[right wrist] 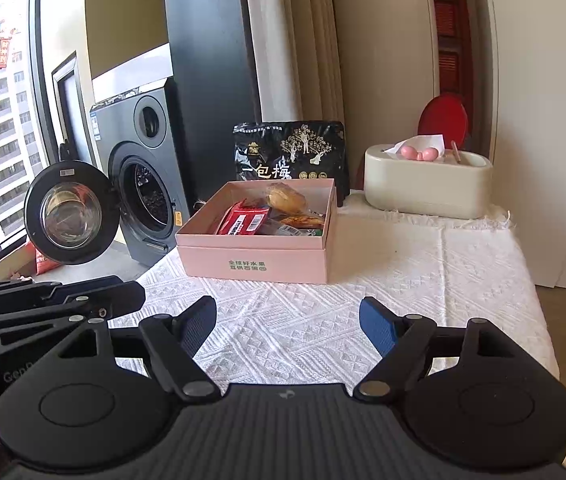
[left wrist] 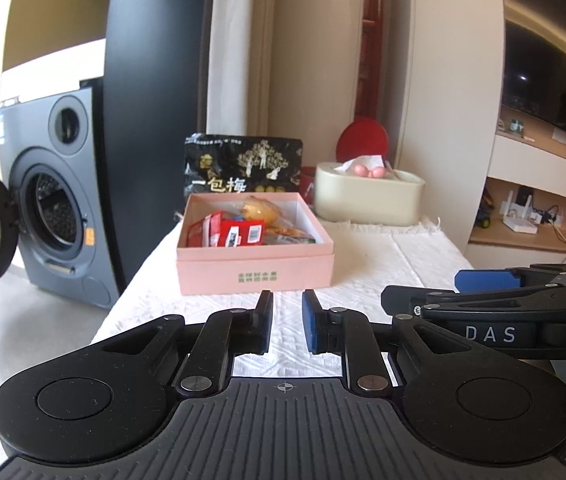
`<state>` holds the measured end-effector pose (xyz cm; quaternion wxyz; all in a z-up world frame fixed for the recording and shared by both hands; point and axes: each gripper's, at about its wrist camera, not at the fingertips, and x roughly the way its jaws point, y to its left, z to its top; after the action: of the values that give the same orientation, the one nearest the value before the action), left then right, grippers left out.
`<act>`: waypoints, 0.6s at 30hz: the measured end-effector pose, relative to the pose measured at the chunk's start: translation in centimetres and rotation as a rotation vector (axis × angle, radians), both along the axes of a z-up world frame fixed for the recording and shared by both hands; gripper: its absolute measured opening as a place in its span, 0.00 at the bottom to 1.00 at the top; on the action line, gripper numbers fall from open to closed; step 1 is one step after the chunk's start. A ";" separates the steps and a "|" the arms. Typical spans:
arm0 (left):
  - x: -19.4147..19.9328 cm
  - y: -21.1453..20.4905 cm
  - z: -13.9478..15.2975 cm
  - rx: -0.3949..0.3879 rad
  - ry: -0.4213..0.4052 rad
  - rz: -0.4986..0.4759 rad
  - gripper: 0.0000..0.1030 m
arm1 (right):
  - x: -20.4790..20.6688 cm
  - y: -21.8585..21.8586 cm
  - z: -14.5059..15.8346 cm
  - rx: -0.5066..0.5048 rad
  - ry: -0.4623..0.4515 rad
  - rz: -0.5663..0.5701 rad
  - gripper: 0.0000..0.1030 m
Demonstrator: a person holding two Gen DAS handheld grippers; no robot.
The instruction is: Organize snacks
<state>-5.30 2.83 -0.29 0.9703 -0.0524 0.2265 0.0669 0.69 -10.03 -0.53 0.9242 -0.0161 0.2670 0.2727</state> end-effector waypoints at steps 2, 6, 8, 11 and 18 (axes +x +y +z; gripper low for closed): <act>0.1 0.1 0.0 -0.004 0.006 -0.001 0.19 | 0.0 0.0 0.0 -0.001 0.004 0.000 0.77; 0.2 -0.1 -0.1 -0.006 0.017 -0.006 0.19 | 0.0 0.1 -0.2 -0.006 0.012 0.005 0.77; 0.2 -0.1 -0.1 -0.008 0.022 -0.009 0.19 | 0.0 0.2 -0.4 -0.009 0.019 0.007 0.77; 0.2 -0.1 -0.2 -0.014 0.030 -0.009 0.19 | 0.1 0.3 -0.5 -0.011 0.026 0.009 0.77; 0.3 -0.1 -0.2 -0.026 0.036 -0.015 0.19 | 0.1 0.5 -0.7 -0.017 0.033 0.011 0.77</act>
<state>-5.00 2.76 -0.53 0.9658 -0.0622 0.2450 0.0574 0.80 -9.56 -1.19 0.9180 -0.0206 0.2843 0.2757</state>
